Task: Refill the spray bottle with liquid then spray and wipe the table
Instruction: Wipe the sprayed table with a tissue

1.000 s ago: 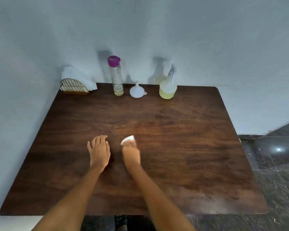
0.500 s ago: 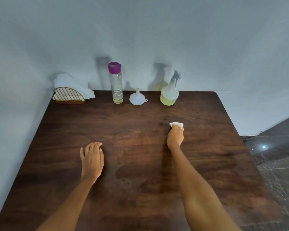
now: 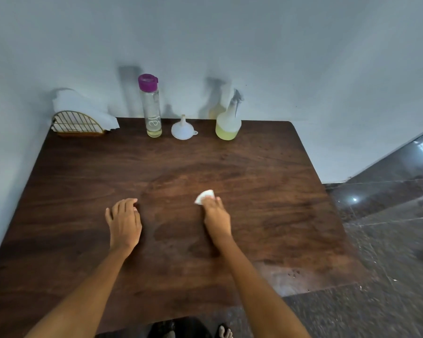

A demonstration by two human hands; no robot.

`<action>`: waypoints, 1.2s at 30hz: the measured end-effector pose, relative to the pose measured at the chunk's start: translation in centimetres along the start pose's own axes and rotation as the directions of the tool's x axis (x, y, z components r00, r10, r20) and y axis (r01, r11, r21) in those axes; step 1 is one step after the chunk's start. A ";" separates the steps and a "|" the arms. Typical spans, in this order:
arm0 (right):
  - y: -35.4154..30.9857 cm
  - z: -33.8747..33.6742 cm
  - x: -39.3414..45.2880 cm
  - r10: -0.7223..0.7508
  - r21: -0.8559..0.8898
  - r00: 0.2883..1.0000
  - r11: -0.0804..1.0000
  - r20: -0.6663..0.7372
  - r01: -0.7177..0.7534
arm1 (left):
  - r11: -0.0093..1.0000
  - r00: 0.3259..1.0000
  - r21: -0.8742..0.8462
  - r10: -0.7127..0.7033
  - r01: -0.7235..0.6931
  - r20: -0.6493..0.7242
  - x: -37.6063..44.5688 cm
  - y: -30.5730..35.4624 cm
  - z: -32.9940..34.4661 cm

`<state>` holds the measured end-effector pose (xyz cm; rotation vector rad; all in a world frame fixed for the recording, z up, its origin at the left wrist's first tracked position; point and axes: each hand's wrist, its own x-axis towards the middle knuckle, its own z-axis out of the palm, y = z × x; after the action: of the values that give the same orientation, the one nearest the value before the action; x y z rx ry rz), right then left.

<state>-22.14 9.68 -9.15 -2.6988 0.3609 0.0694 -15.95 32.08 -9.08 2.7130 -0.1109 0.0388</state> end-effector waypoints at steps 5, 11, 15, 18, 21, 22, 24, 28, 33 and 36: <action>-4.6 0.9 -1.6 0.224 0.064 0.974 0.972 0.026 -0.226 | 1.000 1.000 0.005 0.013 -0.013 0.008 -3.2 0.7 -0.4; -8.1 2.9 -8.5 -0.328 -0.077 0.907 0.930 0.265 0.359 | 0.999 0.999 0.027 -0.025 0.026 -0.027 -6.7 1.5 -1.2; 0.2 -0.3 -11.8 -0.245 -0.129 0.966 0.958 0.087 0.255 | 1.000 1.000 0.020 -0.006 0.005 0.023 -9.8 4.0 -0.8; 4.8 -4.3 -12.9 -0.054 -0.050 0.998 0.997 0.006 0.055 | 0.999 0.998 0.017 0.040 -0.041 0.055 -12.5 6.2 -0.1; 7.0 -7.6 -12.4 0.173 0.290 0.985 0.942 0.020 -0.172 | 0.994 0.991 0.009 0.106 -0.107 0.076 -14.8 8.0 0.4; 7.5 -8.5 -12.0 0.225 0.390 0.972 0.890 0.071 -0.234 | 0.992 0.989 0.009 0.122 -0.123 0.081 -15.4 8.4 0.5; 7.6 -9.5 -11.4 0.217 0.442 0.932 0.834 0.290 -0.331 | 0.991 0.988 0.009 0.131 -0.132 0.080 -16.0 8.8 0.3; 7.7 -9.1 -10.4 0.222 0.211 0.898 0.925 0.380 -0.318 | 0.995 0.994 0.031 0.092 -0.094 0.061 -16.8 8.5 -0.2; 5.1 -6.7 -11.7 0.105 -0.055 0.990 0.993 0.094 -0.101 | 0.997 0.997 0.048 0.063 -0.066 0.053 -17.2 7.4 -0.4; 4.2 -4.6 -13.2 0.056 -0.064 0.996 0.997 0.069 -0.052 | 0.998 0.997 0.047 0.044 -0.046 0.060 -17.0 7.0 -0.4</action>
<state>-36.03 7.26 -5.25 -2.7394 0.4166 0.1937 -33.48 27.11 -6.63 2.7605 -0.1909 -0.0260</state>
